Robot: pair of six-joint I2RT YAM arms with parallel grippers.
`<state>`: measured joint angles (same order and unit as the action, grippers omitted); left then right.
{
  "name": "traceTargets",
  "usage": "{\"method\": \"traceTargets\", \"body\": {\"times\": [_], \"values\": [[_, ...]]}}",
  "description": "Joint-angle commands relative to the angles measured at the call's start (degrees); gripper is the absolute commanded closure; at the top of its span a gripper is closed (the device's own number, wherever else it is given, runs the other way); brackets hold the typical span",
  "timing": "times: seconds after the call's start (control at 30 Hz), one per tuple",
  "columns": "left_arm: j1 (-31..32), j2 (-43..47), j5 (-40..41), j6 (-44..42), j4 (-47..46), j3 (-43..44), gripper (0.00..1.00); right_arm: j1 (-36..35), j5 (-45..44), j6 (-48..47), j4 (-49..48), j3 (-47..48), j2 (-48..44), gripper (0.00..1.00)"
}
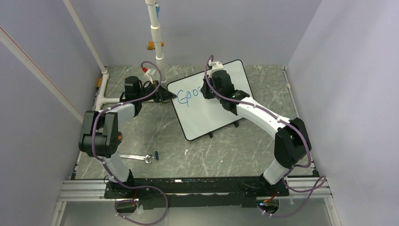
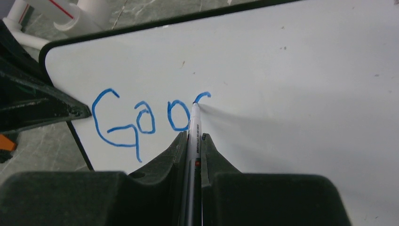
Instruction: Write a sentence on the whiteboard
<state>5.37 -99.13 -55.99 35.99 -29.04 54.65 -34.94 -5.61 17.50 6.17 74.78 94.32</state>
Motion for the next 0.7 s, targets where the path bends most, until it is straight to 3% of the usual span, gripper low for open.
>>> {"method": "traceTargets", "body": {"times": [0.0,0.3,0.67], "values": [[0.4,2.2,1.2,-6.2,-2.1,1.8,1.00,-0.8,0.0,-0.2,-1.4,-3.7,-2.2,1.00],[0.4,2.3,1.3,-6.6,-1.5,1.9,1.00,-0.8,-3.0,0.2,-1.7,-6.9,-5.2,1.00],[0.5,2.4,1.2,-6.2,-2.0,1.8,1.00,-0.7,-5.8,-1.4,0.4,0.2,-2.4,1.00]]}}
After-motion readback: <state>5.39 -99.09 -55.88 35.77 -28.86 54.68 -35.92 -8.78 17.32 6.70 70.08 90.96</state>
